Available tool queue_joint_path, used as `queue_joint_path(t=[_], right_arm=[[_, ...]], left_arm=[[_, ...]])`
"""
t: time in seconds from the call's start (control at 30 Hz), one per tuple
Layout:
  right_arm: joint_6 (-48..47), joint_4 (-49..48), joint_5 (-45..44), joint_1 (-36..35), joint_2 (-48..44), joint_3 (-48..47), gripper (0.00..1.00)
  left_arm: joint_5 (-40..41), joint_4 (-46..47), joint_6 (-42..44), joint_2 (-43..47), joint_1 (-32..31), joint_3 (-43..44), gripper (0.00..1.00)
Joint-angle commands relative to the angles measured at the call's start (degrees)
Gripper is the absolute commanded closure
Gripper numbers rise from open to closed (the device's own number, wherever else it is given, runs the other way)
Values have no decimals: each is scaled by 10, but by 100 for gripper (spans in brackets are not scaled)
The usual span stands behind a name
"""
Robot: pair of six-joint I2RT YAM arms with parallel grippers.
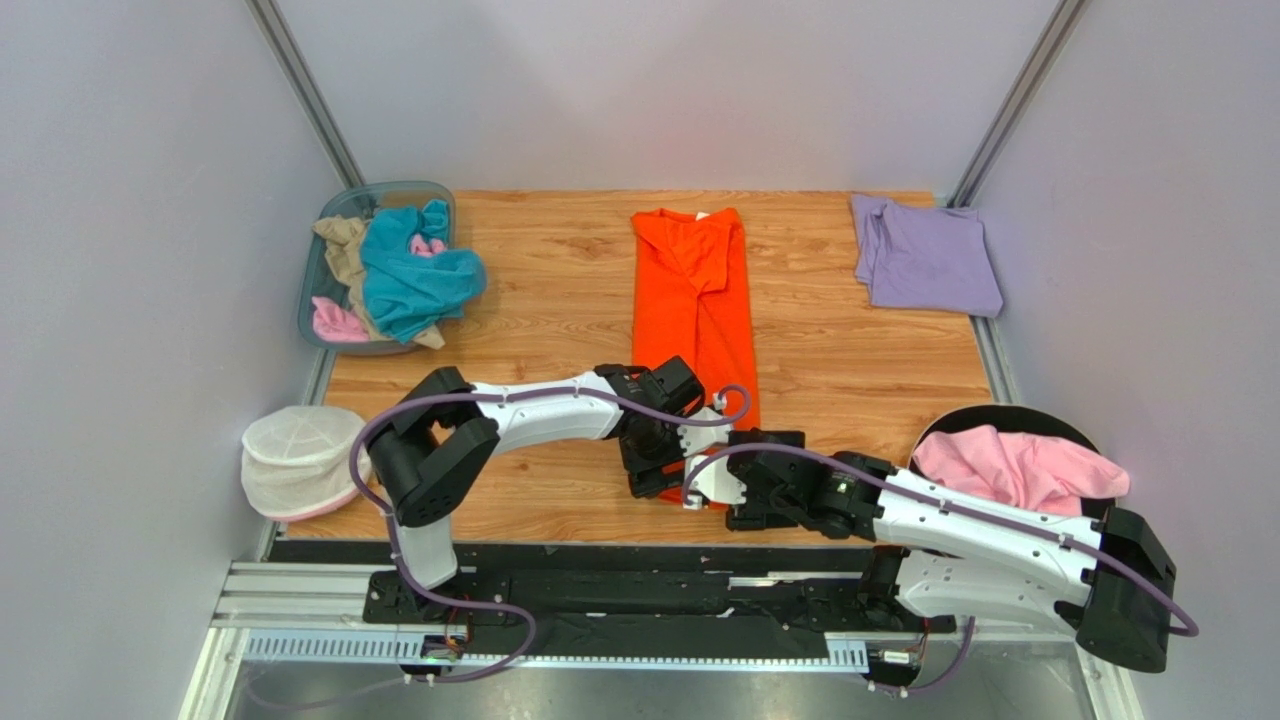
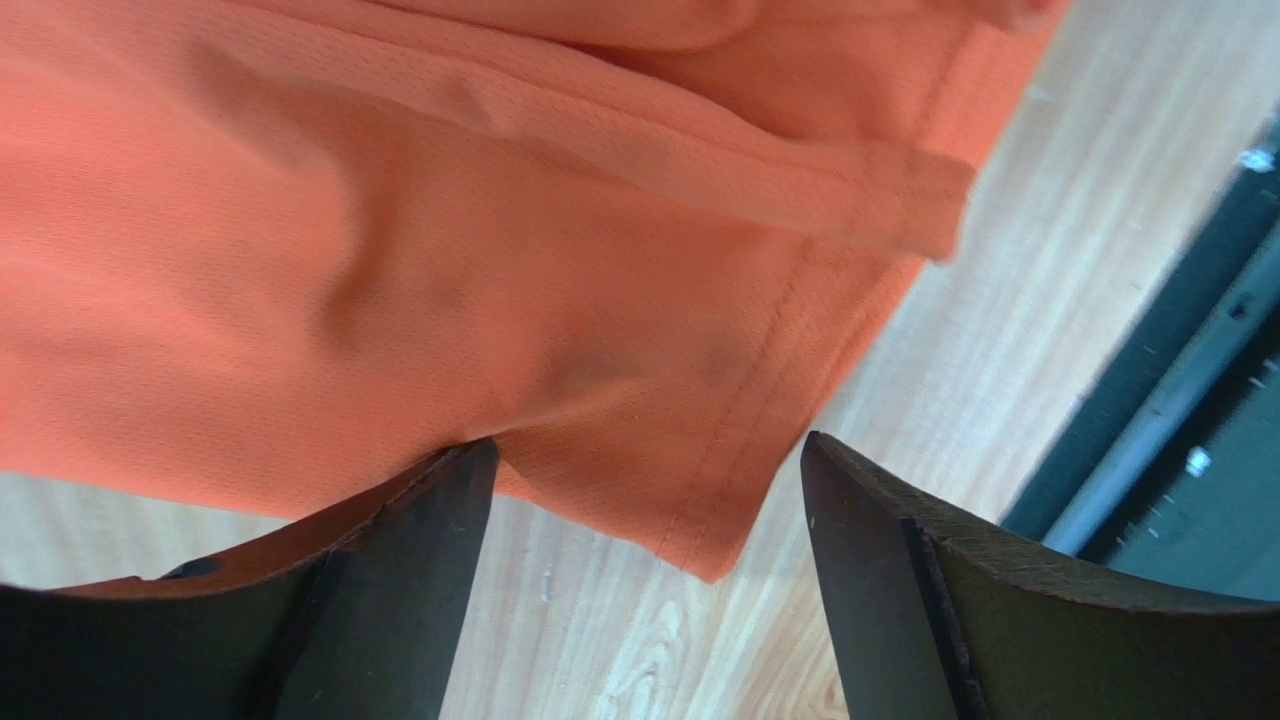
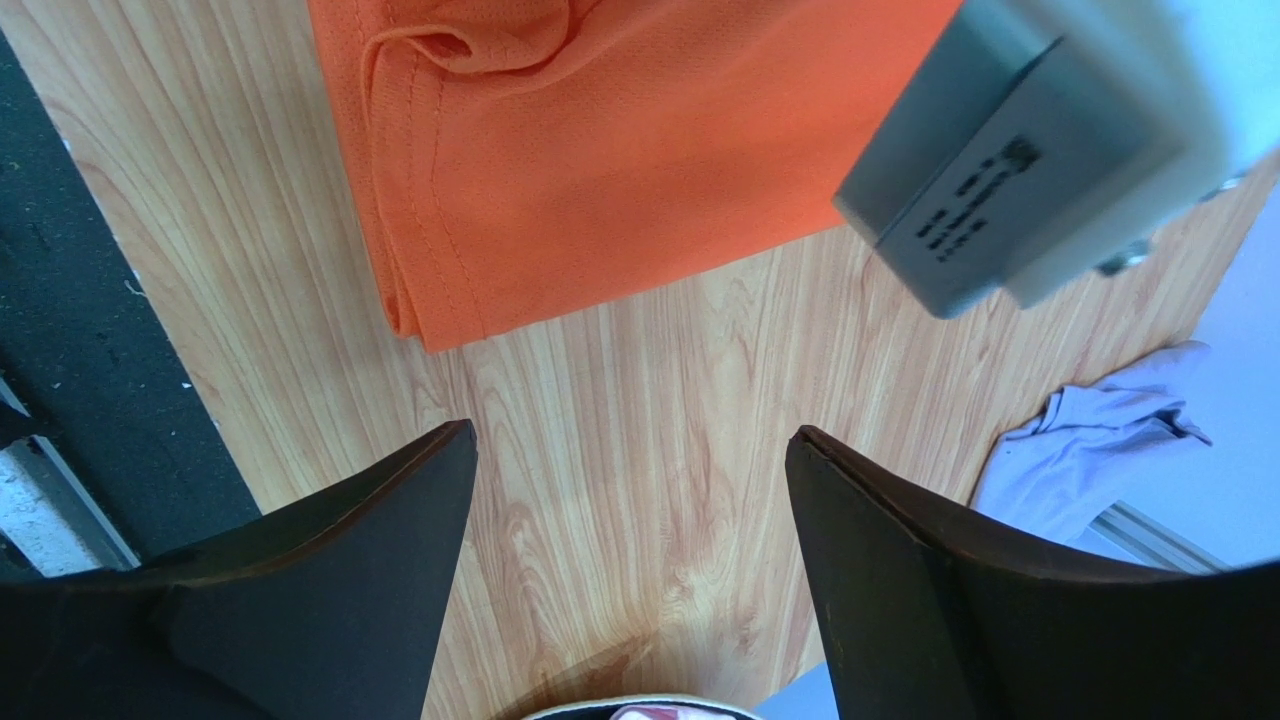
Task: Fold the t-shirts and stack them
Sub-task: Fold the tshirt
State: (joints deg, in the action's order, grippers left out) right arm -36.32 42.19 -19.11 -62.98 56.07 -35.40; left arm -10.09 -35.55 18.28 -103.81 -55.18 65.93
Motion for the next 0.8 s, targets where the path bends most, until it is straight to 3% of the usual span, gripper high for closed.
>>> queue_joint_path(t=[0.0,0.07,0.17,0.23,0.3,0.37,0.5,0.57,0.77], right_arm=[[-3,-31,-23,-3,-12,-1,20],[-4,-33,-26,-3,-11,0,20],[-6,-35,-28,-3,-11,-1,20],[-9,-37,-35,-3,-11,-1,20],[-9,-38,-35,-3,-12,2,20],[-6,-40,-30,-3,-12,7,20],[-3,-41,-20,-3,-9,14,20],[0,-39,-3,-3,-8,11,20],[12,-45,51,-5,22,4,20]], left_arm=[[57,-29,-24,-66,-5,-9,21],[78,-39,-26,-83,-17,-3,27],[91,-44,-26,-94,-33,1,47],[99,-45,-26,-97,-42,1,53],[96,-49,-24,-98,-45,2,65],[81,-55,-21,-92,-45,2,71],[44,-66,-7,-70,-45,-1,95],[31,-71,1,-58,-45,4,100],[-4,-97,24,-43,-43,35,100]])
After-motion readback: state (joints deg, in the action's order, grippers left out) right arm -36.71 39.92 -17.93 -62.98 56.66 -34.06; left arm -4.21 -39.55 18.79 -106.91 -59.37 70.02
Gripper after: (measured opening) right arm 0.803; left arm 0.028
